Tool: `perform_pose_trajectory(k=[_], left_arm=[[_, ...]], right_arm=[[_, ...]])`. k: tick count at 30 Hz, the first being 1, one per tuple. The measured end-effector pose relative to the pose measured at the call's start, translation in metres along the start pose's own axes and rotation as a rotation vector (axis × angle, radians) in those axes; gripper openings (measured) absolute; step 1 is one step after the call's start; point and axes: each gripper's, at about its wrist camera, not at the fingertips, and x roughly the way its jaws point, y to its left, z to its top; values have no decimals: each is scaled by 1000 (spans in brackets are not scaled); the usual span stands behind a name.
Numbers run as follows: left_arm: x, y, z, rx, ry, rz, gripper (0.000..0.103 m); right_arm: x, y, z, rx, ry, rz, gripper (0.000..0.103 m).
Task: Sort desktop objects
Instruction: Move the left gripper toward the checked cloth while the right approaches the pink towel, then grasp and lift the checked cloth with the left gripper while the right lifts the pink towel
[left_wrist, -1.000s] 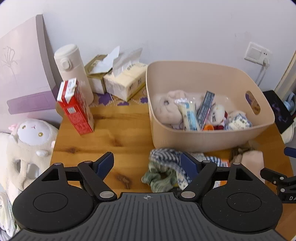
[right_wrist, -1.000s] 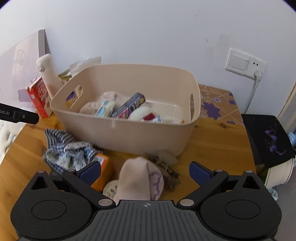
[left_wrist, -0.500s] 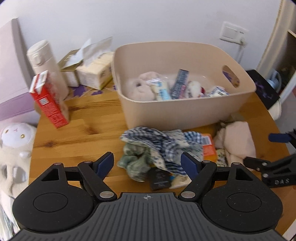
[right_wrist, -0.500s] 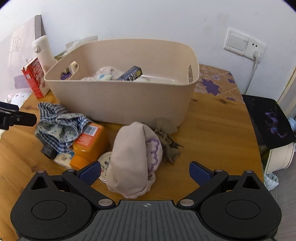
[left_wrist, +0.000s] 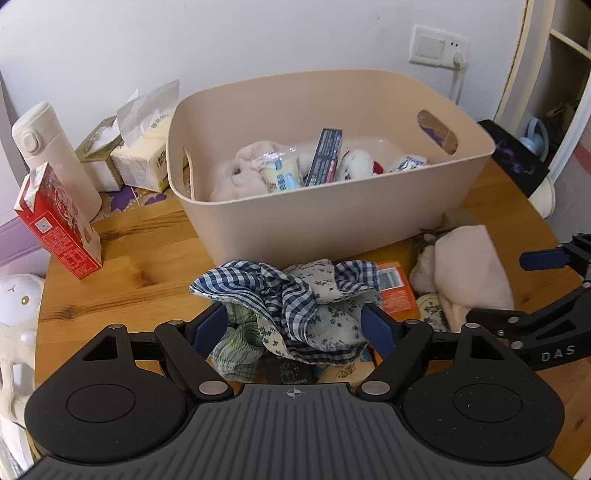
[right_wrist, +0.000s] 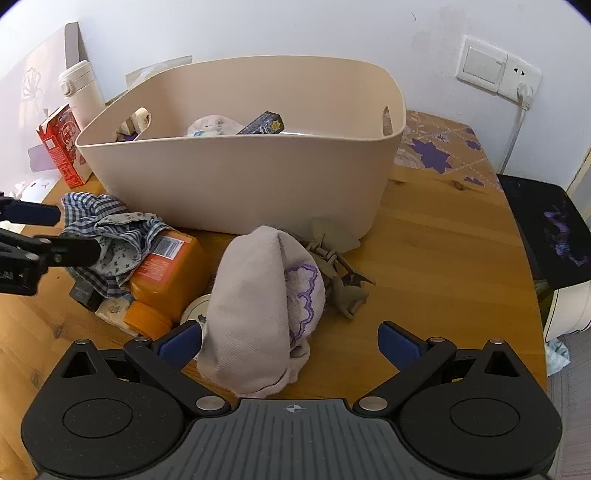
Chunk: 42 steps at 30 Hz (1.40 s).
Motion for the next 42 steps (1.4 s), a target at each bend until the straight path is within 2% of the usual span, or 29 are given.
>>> perform_pose_trajectory(k=[5, 7, 11, 15, 16, 19, 20, 26, 42], left_arm=[[16, 3, 3, -20, 26, 11, 76], [21, 4, 6, -28, 39, -2, 68], [30, 1, 10, -5, 48, -9, 56], [34, -6, 9, 46, 61, -2, 38], [34, -8, 8, 55, 64, -7, 29], [33, -10, 6, 82, 68, -12, 19], [32, -10, 5, 88, 66, -14, 17], [22, -7, 4, 75, 51, -26, 14], [-19, 5, -9, 50, -15, -40, 13]], right_arm=[[6, -5, 0, 1, -1, 23, 103], [7, -6, 1, -7, -9, 31, 102], [11, -5, 5, -19, -9, 67, 88], [12, 0, 7, -43, -8, 98, 74], [11, 2, 7, -54, -8, 104, 68], [9, 7, 7, -82, -15, 99, 50], [7, 6, 6, -84, -19, 99, 42], [-1, 5, 3, -75, -30, 105, 26], [-42, 9, -7, -77, -111, 81, 23]])
